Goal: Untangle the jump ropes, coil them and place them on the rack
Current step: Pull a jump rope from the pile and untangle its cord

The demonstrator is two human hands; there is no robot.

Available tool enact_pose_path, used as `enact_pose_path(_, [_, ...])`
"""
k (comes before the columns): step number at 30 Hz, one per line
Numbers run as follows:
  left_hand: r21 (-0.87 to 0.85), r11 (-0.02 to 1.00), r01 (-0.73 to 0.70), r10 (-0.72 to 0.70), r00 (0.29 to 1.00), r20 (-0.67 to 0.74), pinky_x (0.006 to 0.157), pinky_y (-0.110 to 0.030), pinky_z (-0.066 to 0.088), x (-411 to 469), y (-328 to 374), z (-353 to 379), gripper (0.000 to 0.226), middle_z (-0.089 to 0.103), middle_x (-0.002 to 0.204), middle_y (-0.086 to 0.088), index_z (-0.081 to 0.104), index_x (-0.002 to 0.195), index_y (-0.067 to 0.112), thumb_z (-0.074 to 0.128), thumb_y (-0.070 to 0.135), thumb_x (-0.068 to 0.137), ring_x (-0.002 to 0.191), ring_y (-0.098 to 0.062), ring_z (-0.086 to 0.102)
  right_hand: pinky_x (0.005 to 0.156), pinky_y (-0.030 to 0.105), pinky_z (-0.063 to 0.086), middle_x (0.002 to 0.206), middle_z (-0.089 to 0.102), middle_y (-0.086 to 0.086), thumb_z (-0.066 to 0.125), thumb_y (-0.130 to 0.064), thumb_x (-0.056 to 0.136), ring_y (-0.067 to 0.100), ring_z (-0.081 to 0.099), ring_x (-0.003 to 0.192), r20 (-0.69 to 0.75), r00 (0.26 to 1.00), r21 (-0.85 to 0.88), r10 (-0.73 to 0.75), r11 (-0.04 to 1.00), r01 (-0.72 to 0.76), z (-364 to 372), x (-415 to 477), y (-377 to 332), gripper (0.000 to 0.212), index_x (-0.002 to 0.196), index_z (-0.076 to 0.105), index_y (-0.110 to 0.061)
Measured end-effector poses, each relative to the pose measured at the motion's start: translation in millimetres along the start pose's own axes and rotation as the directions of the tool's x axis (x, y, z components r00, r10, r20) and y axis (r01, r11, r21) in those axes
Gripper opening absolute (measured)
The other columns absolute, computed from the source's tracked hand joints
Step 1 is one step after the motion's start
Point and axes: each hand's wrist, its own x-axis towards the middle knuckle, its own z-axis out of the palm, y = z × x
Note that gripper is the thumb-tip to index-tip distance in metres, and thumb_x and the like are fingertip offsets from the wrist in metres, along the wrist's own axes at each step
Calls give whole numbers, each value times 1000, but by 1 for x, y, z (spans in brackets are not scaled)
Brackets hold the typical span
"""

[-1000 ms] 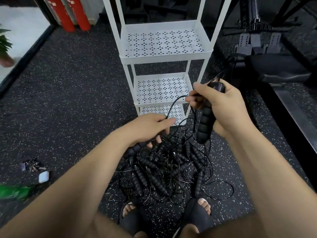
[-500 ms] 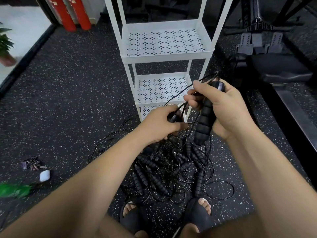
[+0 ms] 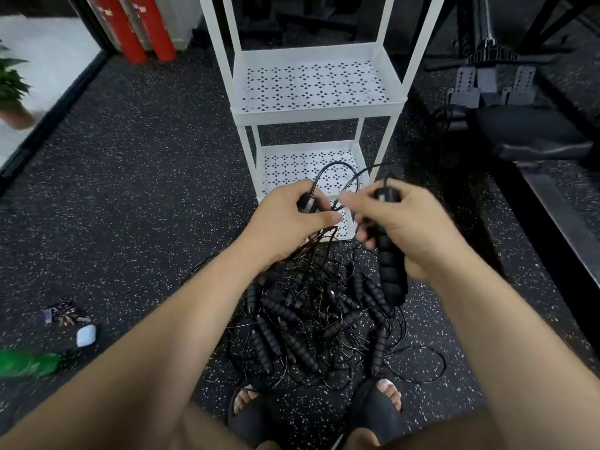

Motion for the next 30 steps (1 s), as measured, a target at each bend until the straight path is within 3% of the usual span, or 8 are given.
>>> enact_pose_path(3, [-126,992,20,-28,998,-63,66,-33,48,2,-1,4,19,64,73,4,73,87,24,91,29,84,65,-11,52,48,27,50,81,75,14,88,-18,90,21,67,60,99,993,-83,61,995,-53,13,-3,9,30,105,72,1])
enact_pose_path(5, [-233,971,53,-75,993,-87,70,-36,51,1,0,5,21,66,75,0,74,88,21,93,28,82,69,-14,57,46,26,48,86,78,18,82,-12,94,21,68,61,137,987,-100,81,993,-68,19,-4,12,19,104,74,1])
enact_pose_path(9, [-424,897,123,-151,988,-32,59,-35,54,0,2,5,25,69,82,-16,72,100,9,90,19,86,65,-20,60,46,27,45,85,78,15,77,-3,91,19,66,59,102,994,-145,36,989,-21,23,-2,18,5,95,76,0])
enact_pose_path(13, [-498,856,139,-164,986,-7,48,-26,48,0,5,7,28,73,83,-12,67,107,2,86,14,90,58,-13,57,46,28,45,67,69,6,86,-12,89,17,65,52,0,994,-274,-108,956,104,25,1,23,9,90,77,-10])
enact_pose_path(17, [-511,848,142,-168,986,-4,48,-25,47,-1,5,8,28,70,86,-12,66,107,5,86,14,89,59,-11,57,51,34,49,73,72,18,82,-12,89,23,69,55,3,988,-314,-153,938,147,26,1,23,5,87,79,-15])
enact_pose_path(22, [-585,791,178,-189,981,43,51,-22,48,-4,9,8,21,71,96,-18,65,101,12,84,10,90,64,-12,56,58,36,48,65,71,7,78,-20,84,38,73,69,-45,972,-408,-230,892,192,27,2,23,7,79,75,-15])
enact_pose_path(26, [-566,800,201,-194,978,74,52,-23,49,-6,12,5,24,71,97,-7,67,102,16,86,11,88,68,-10,60,51,31,46,61,70,-1,76,-20,85,19,68,58,-73,961,-521,-265,832,190,27,0,17,12,74,72,-19])
enact_pose_path(30, [-439,866,239,-184,969,164,57,-27,51,-11,17,-3,50,75,101,2,68,120,19,93,11,77,75,-13,63,41,17,30,48,54,-12,73,-15,82,5,45,44,-81,962,-575,-261,801,169,24,-1,16,22,64,61,-17])
